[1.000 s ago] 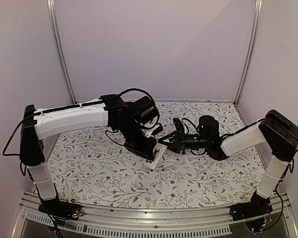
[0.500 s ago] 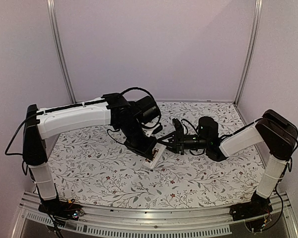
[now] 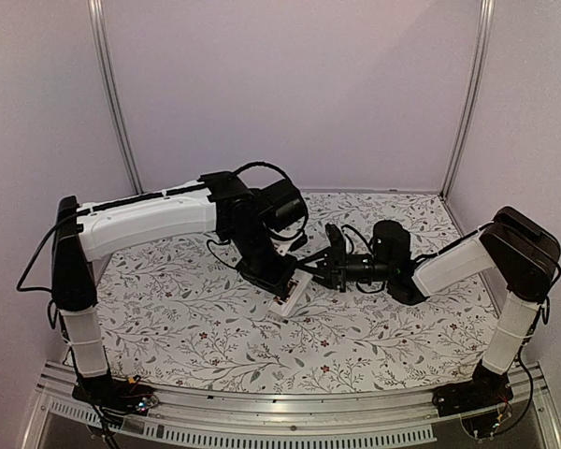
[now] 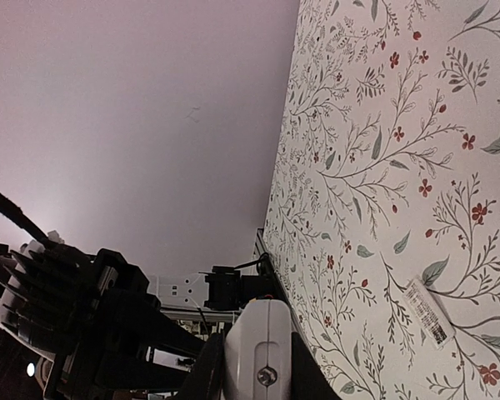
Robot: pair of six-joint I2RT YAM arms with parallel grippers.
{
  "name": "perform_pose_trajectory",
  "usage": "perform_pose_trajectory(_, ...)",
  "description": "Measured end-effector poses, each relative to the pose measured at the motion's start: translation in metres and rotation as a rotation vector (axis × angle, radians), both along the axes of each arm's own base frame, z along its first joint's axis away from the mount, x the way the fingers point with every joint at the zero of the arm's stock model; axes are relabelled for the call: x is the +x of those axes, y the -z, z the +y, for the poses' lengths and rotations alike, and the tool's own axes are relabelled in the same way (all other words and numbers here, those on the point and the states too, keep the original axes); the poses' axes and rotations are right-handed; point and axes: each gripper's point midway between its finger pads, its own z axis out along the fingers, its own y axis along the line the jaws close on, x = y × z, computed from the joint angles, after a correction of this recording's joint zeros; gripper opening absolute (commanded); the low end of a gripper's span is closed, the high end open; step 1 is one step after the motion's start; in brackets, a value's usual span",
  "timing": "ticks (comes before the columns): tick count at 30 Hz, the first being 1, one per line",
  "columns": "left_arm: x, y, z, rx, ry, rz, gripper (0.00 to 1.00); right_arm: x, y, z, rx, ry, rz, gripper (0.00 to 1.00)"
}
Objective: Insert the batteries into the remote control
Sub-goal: Place the battery in the battery compartment.
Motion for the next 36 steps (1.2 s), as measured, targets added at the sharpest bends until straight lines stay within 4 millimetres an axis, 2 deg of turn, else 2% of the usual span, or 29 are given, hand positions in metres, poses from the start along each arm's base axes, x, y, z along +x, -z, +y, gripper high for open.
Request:
perform_pose_trajectory(9,0.0046,0.0009,-0.0025,0.011,-0.004,-0.011,0.11,-0.0031,0.0041,0.0027,-0.007,-0.008,0.008,0.0)
perform_pose_trajectory(27,0.0058,0.0045,-0.0025,0.027,-0.005,-0.009,0.18,-0.0017,0.007,0.0029,-0.013,0.002,0.014,0.0)
perform_pose_trajectory(36,0.009,-0.0043,-0.0063,0.013,0.0,-0.041,0.39,0.0017,0.0025,0.002,0.005,0.015,0.012,0.0)
